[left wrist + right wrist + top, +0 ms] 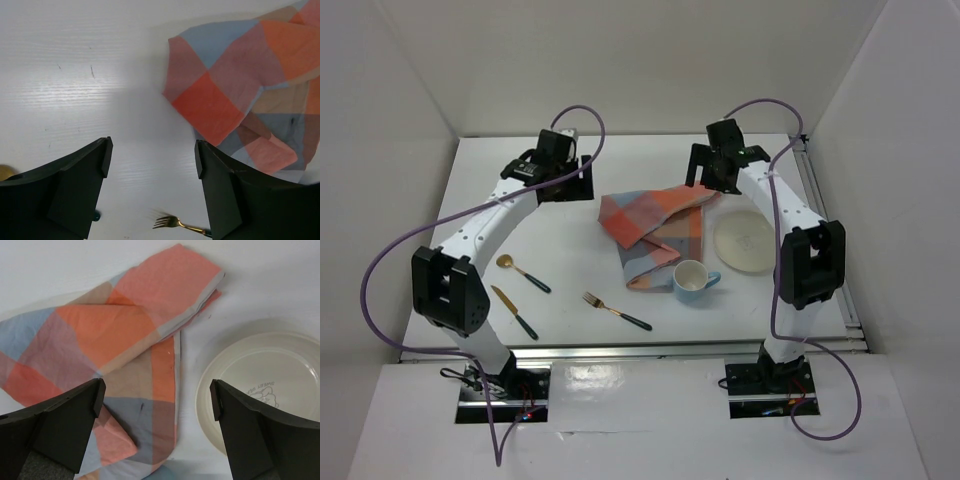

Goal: Set the dinner table for one person

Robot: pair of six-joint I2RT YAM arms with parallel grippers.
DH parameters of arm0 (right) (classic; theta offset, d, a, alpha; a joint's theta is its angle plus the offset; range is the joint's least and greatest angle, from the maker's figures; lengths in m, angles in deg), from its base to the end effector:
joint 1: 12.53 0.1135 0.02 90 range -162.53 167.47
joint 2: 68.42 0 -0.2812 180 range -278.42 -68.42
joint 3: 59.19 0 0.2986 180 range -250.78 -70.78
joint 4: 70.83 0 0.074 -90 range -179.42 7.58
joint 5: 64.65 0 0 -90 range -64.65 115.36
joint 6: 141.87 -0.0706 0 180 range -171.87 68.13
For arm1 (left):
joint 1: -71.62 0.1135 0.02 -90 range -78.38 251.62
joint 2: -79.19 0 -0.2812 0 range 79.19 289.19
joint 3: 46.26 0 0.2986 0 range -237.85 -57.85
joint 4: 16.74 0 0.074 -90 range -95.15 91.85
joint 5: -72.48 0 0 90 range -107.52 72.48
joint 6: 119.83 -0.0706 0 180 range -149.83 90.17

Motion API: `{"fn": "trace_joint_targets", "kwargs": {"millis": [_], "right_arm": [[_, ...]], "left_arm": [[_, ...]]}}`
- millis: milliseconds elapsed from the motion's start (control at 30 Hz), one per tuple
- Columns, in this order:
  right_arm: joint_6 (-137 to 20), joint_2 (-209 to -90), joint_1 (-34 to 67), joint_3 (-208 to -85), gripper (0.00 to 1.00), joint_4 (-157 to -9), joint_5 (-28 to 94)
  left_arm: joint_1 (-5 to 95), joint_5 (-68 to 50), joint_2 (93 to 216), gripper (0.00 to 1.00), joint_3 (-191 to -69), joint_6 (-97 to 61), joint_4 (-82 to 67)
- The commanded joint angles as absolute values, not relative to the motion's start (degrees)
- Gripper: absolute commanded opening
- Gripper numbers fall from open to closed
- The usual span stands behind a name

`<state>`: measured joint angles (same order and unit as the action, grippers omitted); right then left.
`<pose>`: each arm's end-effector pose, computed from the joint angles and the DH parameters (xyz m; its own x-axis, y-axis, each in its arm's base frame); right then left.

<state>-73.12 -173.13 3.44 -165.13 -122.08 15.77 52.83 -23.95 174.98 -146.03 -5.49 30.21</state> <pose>0.4668 0.1214 0.2818 -0.7477 0.1578 -0.6451 0.1100 0.9874 0.1140 0.4302 -0.1380 0.3157 -0.6879 -0.1986 -0.6981 -0.0450 0.9717 -0.2320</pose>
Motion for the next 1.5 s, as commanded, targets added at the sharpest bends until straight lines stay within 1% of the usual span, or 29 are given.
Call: {"fn": "trace_joint_targets", "kwargs": {"millis": [0,167,433,500,533,600,633,667,700,800,900,933,1100,1133,1167,1233,1267,1333,1400,1467], "right_arm": [[-72.4,-170.3,4.5,-163.0,1.0,-119.8,17.9],[-71.8,-169.5,4.5,-161.8,1.0,-119.2,20.3],[-67.9,-167.7,4.5,-157.8,0.99,-115.2,31.1],[-66.5,-167.0,4.5,-156.9,0.95,-113.6,32.6],[-65.9,-167.0,5.0,-156.1,0.91,-113.6,34.1],[-64.4,-167.0,5.1,-155.6,0.8,-113.0,35.9],[-63.9,-167.6,5.1,-155.6,0.77,-113.0,37.5],[-63.0,-168.2,5.7,-155.1,0.77,-113.0,38.1],[-62.2,-168.2,5.8,-155.1,0.73,-113.0,39.1],[-59.7,-169.4,7.2,-155.1,0.73,-113.6,39.2],[-57.4,-170.6,9.4,-153.9,0.8,-114.2,39.8],[-56.9,-171.4,9.4,-153.9,0.81,-114.8,39.8],[-54.8,-174.2,12.1,-152.9,0.81,-115.4,39.8],[-54.2,-175.3,12.1,-152.9,0.79,-115.4,39.8],[-54.2,-175.9,12.8,-152.9,0.79,-116.0,39.8],[-53.5,-177.0,14.1,-152.9,0.74,-116.0,39.8],[-53.5,-177.8,14.1,-152.9,0.74,-116.5,39.8],[-52.9,-178.6,14.8,-152.9,0.74,-116.5,39.8],[-52.9,-179.3,16.1,-152.9,0.74,-117.0,39.2],[-52.9,-180.4,16.1,-152.9,0.7,-117.0,37.8]], "left_arm": [[52.3,-22.5,176.3,0.84,-147.4,-5.8,31.9],[51.7,-19.7,176.8,0.84,-144.0,-5.3,31.3],[48.9,-13.4,178.6,0.84,-139.5,0.1,29.5],[48.9,-11.5,179.3,0.84,-138.9,1.7,29.0],[48.2,-11.5,179.9,0.84,-138.1,2.3,28.2],[47.7,-9.4,180.4,0.84,-137.3,3.6,27.0],[47.2,-8.7,181.4,0.83,-137.3,3.6,26.4],[46.5,-8.1,182.0,0.83,-137.3,4.2,25.7],[46.5,-7.5,182.6,0.83,-137.3,4.7,25.7],[46.0,-6.4,185.4,0.82,-137.3,4.7,24.5],[46.0,-6.4,188.8,0.82,-140.4,4.7,25.3],[46.0,-7.0,189.3,0.83,-140.4,5.3,25.3],[46.0,-7.6,192.5,0.85,-142.8,5.3,24.7],[46.0,-7.6,193.0,0.85,-143.6,5.3,24.7],[46.0,-7.6,193.7,0.85,-143.6,5.3,24.7],[46.0,-8.1,194.5,0.85,-144.3,5.3,24.2],[46.0,-8.1,195.5,0.85,-145.2,5.3,24.2],[46.0,-8.1,196.3,0.82,-146.7,5.3,24.2],[46.0,-8.1,197.1,0.76,-147.4,5.3,24.2],[46.0,-7.6,197.7,0.69,-147.4,5.3,24.2]]}}
